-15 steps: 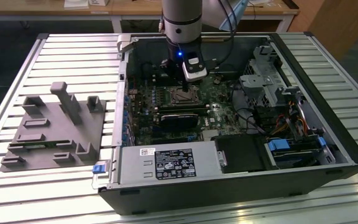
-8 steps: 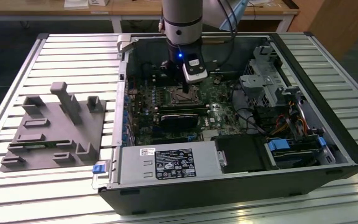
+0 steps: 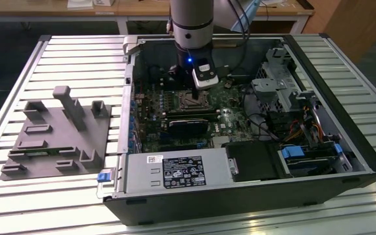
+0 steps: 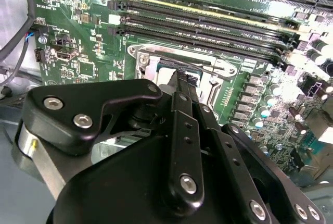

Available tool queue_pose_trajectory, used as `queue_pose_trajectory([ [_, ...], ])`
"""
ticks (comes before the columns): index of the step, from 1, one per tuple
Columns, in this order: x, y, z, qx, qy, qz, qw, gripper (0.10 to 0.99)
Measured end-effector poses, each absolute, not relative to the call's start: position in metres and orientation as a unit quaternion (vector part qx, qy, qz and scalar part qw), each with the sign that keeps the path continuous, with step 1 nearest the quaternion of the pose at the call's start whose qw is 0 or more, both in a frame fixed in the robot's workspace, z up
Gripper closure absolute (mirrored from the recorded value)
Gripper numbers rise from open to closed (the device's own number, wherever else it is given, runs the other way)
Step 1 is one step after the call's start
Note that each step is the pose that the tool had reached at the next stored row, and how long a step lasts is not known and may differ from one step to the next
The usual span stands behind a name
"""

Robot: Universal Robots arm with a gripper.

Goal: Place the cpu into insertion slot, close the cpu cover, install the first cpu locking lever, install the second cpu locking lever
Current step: 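Install the second cpu locking lever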

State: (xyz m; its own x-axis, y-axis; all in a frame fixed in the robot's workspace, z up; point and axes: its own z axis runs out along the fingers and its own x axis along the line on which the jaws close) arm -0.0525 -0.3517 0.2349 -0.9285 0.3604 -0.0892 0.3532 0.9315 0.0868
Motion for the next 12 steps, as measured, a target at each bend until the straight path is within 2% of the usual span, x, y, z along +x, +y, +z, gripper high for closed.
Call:
queue_pose_trajectory([
  [12,-0.053,-0.366,0.235,0.182,0.981,0.035,0.052,0.980],
])
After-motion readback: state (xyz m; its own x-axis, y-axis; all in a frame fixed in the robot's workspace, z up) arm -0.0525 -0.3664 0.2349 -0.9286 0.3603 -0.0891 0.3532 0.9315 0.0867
